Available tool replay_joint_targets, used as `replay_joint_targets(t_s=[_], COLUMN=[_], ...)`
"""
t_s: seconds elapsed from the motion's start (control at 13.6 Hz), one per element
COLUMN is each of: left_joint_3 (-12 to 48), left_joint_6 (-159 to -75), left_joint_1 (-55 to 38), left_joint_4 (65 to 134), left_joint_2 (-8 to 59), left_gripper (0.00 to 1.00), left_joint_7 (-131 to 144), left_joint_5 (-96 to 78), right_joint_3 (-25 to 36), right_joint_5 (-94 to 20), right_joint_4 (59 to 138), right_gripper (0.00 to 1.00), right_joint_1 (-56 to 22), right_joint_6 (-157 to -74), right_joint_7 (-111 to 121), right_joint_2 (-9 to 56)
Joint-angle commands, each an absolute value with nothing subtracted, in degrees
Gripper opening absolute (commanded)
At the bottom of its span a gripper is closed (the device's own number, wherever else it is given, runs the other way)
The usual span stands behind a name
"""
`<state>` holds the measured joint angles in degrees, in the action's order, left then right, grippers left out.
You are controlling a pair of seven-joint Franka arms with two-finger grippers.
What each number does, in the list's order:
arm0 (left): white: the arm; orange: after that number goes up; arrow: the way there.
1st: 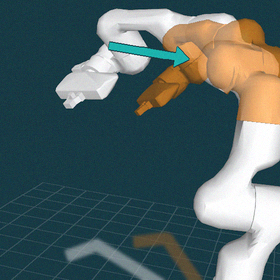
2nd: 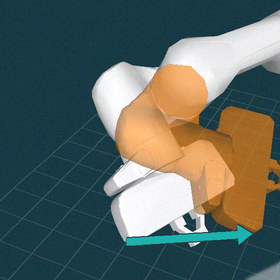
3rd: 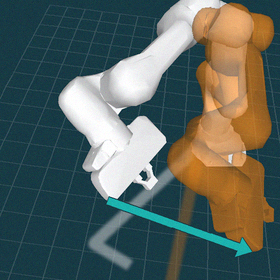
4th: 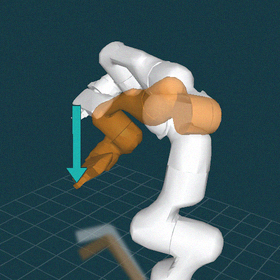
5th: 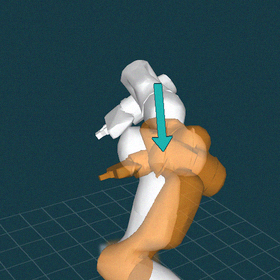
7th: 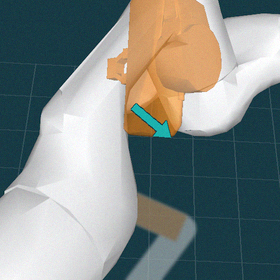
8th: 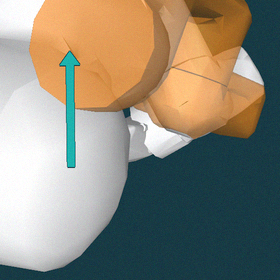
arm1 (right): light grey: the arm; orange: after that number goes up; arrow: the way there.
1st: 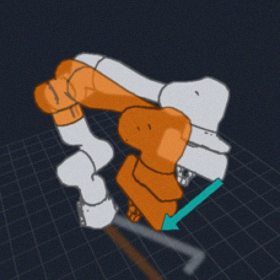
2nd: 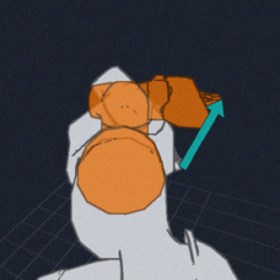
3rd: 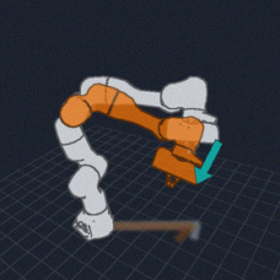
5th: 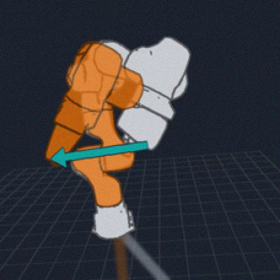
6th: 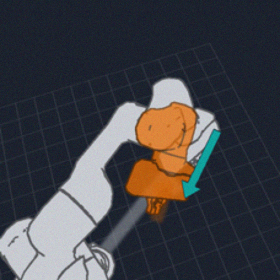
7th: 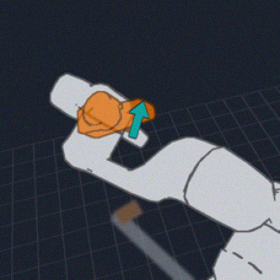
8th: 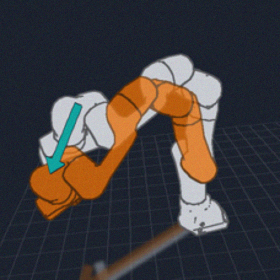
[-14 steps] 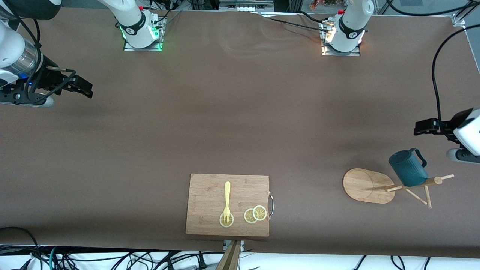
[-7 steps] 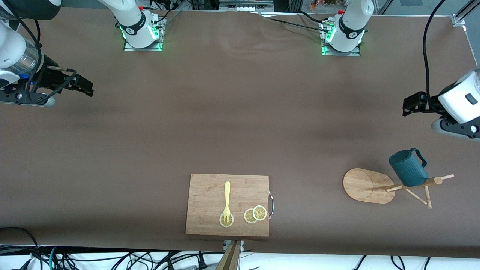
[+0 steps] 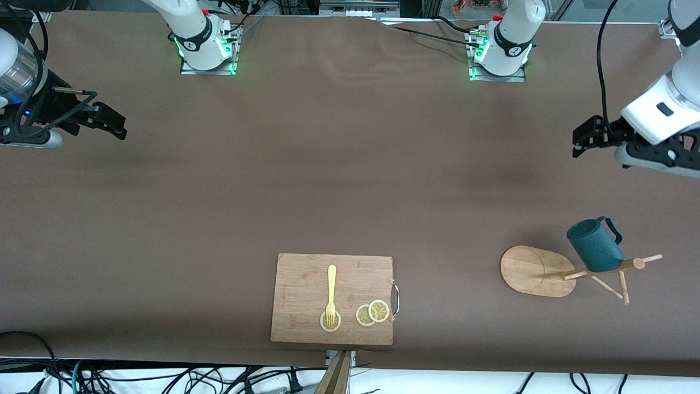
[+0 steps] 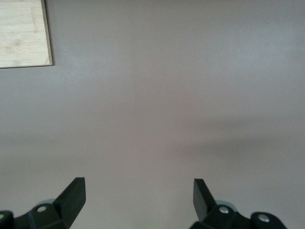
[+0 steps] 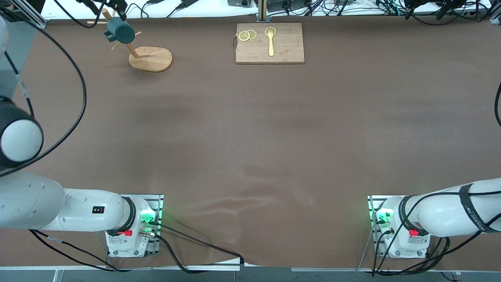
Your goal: Pass cup and hang on rack
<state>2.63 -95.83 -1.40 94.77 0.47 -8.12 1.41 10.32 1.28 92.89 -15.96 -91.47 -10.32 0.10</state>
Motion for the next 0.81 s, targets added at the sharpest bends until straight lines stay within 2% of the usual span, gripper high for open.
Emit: replay_joint_targets(t_s=[0.0, 0.15, 0.73], left_joint_3=[2.5, 2.5, 2.3], left_joint_6=[-97.1, -92.0, -90.6], left_joint_1=[-1.0, -0.9, -0.6], left_joint_4=[100.5, 98.5, 97.2], left_joint_2=[-4.0, -2.8, -1.8], left_gripper=[1.0, 1.0, 1.0], left_joint_7=[-7.6, -6.5, -5.9], left_joint_5=[0.5, 0.4, 0.0], right_joint_3=[10.2, 10.3, 10.2], right_joint_5=[0.6, 0.6, 0.6], right_joint_4=[92.5, 92.5, 92.7], right_gripper=[1.0, 1.0, 1.0], right_joint_1=[-15.8, -15.8, -15.8], right_joint_6=[-90.6, -90.6, -90.5], right_joint_7=[-10.8, -10.8, -10.4], right_joint_2=[-0.4, -0.3, -0.3])
